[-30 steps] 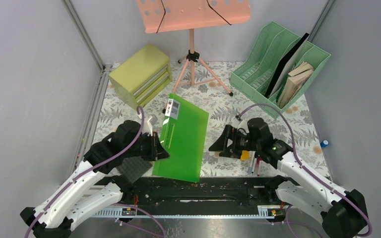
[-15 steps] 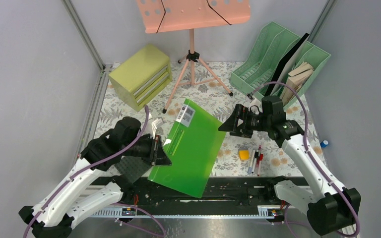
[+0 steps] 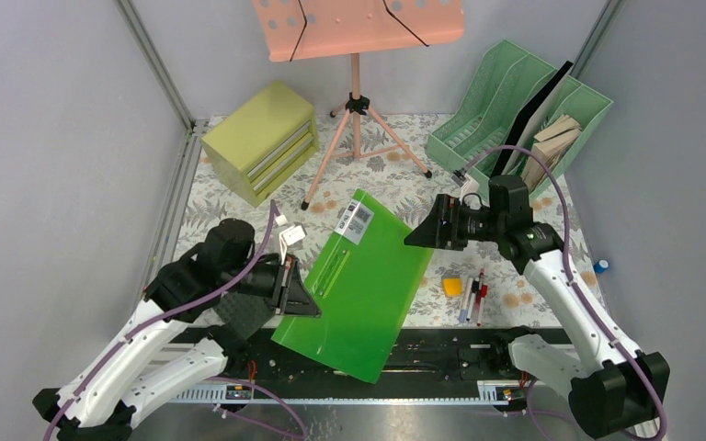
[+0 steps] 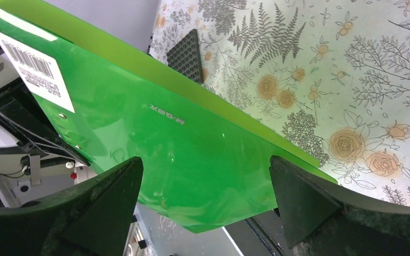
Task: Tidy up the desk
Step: Place the folder in the storage box.
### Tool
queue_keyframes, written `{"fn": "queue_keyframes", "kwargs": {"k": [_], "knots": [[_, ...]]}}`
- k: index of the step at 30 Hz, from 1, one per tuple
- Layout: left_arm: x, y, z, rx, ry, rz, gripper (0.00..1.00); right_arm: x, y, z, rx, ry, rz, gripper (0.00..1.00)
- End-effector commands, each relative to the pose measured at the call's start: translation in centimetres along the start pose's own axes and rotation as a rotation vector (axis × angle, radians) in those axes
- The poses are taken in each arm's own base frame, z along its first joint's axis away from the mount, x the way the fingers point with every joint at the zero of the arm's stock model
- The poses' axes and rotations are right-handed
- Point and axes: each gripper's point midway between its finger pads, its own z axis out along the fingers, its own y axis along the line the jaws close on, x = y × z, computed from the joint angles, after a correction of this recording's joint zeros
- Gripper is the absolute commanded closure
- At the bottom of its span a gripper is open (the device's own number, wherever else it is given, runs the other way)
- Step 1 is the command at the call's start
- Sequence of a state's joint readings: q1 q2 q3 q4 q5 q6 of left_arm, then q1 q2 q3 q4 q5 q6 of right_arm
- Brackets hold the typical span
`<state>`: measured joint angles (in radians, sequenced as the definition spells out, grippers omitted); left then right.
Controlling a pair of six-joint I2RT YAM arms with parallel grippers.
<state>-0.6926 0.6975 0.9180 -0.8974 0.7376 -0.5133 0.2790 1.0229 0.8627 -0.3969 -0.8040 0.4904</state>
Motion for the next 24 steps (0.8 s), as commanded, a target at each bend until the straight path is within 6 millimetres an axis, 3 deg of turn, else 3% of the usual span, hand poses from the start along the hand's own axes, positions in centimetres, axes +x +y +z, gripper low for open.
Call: {"fn": "queue_keyframes", "kwargs": {"k": [1, 8, 14, 19, 24], "knots": [[-0.9, -4.0, -0.7, 0.212, -0.034, 0.137, 1.0, -0.5, 1.8, -0.9, -0.068, -0.041, -0.103, 0.04], [-0.1, -4.8, -1.2, 0.261, -0.016, 0.168, 1.0, -1.2, 0.0, -2.5, 0.106, -0.127, -0.18, 0.04], [-0.2, -5.6, -1.5, 0.31, -0.024, 0.197, 1.0, -0.8, 0.2, -2.7, 0.095, -0.111, -0.213, 0.03], [-0.5, -5.3, -1.2, 0.295, -0.038, 0.203, 1.0, 0.0, 3.3, -2.5, -0.091, -0.068, -0.211, 0.04], [-0.9, -2.3, 0.0, 0.17, -0.061, 0.17, 1.0, 1.6, 6.6, -3.2, -0.304, -0.015, -0.199, 0.09]]}}
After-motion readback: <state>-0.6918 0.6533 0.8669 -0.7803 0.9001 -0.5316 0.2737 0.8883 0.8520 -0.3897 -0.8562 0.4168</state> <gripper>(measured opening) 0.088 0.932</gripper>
